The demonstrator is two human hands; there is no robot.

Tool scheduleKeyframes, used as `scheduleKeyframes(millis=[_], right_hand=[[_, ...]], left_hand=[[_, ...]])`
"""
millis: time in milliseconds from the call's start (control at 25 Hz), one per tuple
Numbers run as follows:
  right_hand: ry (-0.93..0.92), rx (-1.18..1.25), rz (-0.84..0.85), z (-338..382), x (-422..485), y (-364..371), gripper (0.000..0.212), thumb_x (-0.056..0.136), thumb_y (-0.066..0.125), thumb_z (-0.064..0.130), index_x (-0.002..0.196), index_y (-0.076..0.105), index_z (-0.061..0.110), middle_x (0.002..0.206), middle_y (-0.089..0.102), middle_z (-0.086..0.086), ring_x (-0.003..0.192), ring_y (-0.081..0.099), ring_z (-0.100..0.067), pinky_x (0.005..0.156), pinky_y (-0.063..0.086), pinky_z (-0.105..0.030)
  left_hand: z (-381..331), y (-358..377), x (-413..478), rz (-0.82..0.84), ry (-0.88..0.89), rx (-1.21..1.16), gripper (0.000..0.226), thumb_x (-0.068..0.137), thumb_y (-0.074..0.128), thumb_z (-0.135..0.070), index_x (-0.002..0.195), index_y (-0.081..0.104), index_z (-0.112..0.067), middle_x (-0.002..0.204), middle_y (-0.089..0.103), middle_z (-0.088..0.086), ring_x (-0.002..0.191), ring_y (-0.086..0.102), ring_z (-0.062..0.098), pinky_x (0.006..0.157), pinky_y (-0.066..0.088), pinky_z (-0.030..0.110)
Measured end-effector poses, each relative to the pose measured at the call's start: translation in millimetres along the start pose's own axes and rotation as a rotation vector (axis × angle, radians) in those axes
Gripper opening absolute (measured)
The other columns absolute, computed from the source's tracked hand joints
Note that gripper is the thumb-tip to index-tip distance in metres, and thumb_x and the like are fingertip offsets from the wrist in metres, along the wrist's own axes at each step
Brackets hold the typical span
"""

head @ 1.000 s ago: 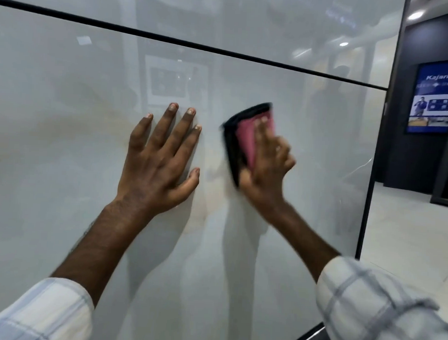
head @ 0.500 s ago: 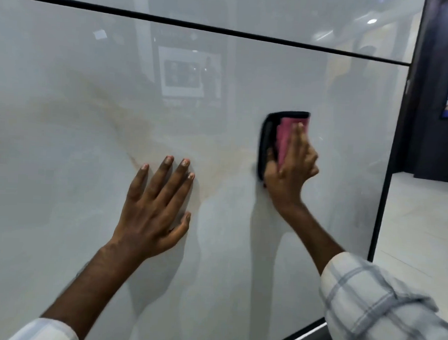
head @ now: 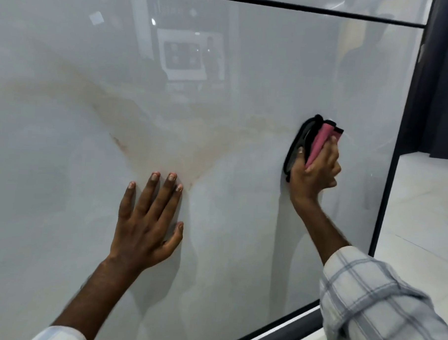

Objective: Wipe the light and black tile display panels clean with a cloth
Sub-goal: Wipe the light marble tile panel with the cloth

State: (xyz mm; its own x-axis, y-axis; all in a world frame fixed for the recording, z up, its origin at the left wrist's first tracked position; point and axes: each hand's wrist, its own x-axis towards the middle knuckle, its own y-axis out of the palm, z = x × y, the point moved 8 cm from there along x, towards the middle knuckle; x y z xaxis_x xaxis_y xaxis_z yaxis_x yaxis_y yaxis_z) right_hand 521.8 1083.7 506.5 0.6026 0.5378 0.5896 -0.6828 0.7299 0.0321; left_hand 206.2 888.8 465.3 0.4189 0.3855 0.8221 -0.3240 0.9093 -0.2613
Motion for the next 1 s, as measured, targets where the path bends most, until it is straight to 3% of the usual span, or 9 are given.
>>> scheduleKeyframes(millis=[80, 240, 320, 400, 600, 680, 840, 920, 1000], right_hand=[[-0.134, -0.062, -0.012, 17, -33, 5, 0.077, 0.087, 0.049, 0.042, 0.156, 0.04, 0.011, 0.161, 0.039, -0.011, 0.132, 0.043, -0.042, 0.1, 0.034, -0.054], [-1.143, -0.174, 0.249, 64, -159, 24, 0.079, 0.075, 0.052, 0.023, 0.153, 0.041, 0.016, 0.159, 0.038, -0.005, 0.127, 0.043, -0.036, 0.088, 0.028, -0.046], [-1.333, -0.164, 0.273, 52, -152, 20, 0.072, 0.083, 0.056, 0.026, 0.154, 0.043, 0.022, 0.16, 0.042, 0.0, 0.129, 0.047, -0.034, 0.09, 0.03, -0.048], [-1.045, -0.165, 0.214, 24, -102, 18, 0.076, 0.081, 0.062, 0.034, 0.153, 0.042, 0.024, 0.159, 0.043, -0.001, 0.131, 0.044, -0.031, 0.093, 0.029, -0.046], [0.29, 0.137, -0.046, -56, -57, 8, 0.083, 0.085, 0.041, 0.063, 0.157, 0.04, 0.021, 0.164, 0.035, -0.003, 0.136, 0.039, -0.034, 0.108, 0.034, -0.056], [-0.007, 0.027, -0.002, -26, -93, 12, 0.078, 0.086, 0.047, 0.049, 0.155, 0.042, 0.012, 0.161, 0.037, -0.009, 0.13, 0.041, -0.037, 0.103, 0.033, -0.051], [-1.228, -0.134, 0.335, 6, -203, 14, 0.075, 0.077, 0.056, 0.017, 0.151, 0.044, 0.022, 0.158, 0.043, 0.0, 0.127, 0.046, -0.035, 0.088, 0.028, -0.046], [-1.248, -0.145, 0.322, -17, -171, 14, 0.069, 0.084, 0.059, 0.025, 0.151, 0.045, 0.025, 0.156, 0.047, 0.0, 0.128, 0.047, -0.032, 0.091, 0.03, -0.048], [-0.709, -0.112, 0.224, -67, -114, 15, 0.071, 0.084, 0.061, 0.039, 0.151, 0.043, 0.021, 0.155, 0.047, -0.007, 0.131, 0.044, -0.033, 0.1, 0.033, -0.047]], left_hand=[[-4, 3, -5, 0.004, -0.008, 0.013, 0.077, 0.097, 0.051, -0.044, 0.161, 0.034, -0.004, 0.168, 0.029, 0.019, 0.157, 0.022, 0.04, 0.126, 0.013, 0.062], [-5, 3, -6, -0.003, 0.001, 0.046, 0.078, 0.096, 0.052, -0.044, 0.16, 0.035, -0.003, 0.168, 0.029, 0.021, 0.156, 0.023, 0.043, 0.125, 0.011, 0.065], [-8, 3, -9, -0.009, 0.045, 0.026, 0.077, 0.095, 0.054, -0.043, 0.159, 0.038, -0.005, 0.167, 0.03, 0.023, 0.155, 0.025, 0.045, 0.124, 0.01, 0.068], [-15, 3, -11, 0.0, 0.134, 0.01, 0.076, 0.094, 0.056, -0.044, 0.158, 0.041, -0.006, 0.166, 0.033, 0.02, 0.154, 0.029, 0.043, 0.121, 0.01, 0.072], [-21, 5, -12, -0.004, 0.154, 0.02, 0.077, 0.094, 0.056, -0.044, 0.159, 0.039, -0.005, 0.166, 0.035, 0.016, 0.153, 0.035, 0.038, 0.118, 0.012, 0.076], [-22, 6, -12, 0.001, 0.153, 0.011, 0.077, 0.095, 0.055, -0.044, 0.159, 0.038, -0.005, 0.166, 0.035, 0.016, 0.154, 0.033, 0.038, 0.117, 0.013, 0.076], [-22, 6, -13, 0.013, 0.146, -0.009, 0.076, 0.096, 0.055, -0.043, 0.159, 0.038, -0.005, 0.167, 0.034, 0.016, 0.155, 0.031, 0.038, 0.116, 0.014, 0.077], [-22, 6, -13, 0.012, 0.146, -0.034, 0.075, 0.096, 0.056, -0.042, 0.159, 0.039, -0.005, 0.167, 0.033, 0.017, 0.155, 0.031, 0.038, 0.116, 0.014, 0.078], [-21, 7, -13, 0.023, 0.129, -0.051, 0.075, 0.098, 0.055, -0.042, 0.159, 0.037, -0.004, 0.168, 0.031, 0.017, 0.156, 0.028, 0.039, 0.116, 0.012, 0.078]])
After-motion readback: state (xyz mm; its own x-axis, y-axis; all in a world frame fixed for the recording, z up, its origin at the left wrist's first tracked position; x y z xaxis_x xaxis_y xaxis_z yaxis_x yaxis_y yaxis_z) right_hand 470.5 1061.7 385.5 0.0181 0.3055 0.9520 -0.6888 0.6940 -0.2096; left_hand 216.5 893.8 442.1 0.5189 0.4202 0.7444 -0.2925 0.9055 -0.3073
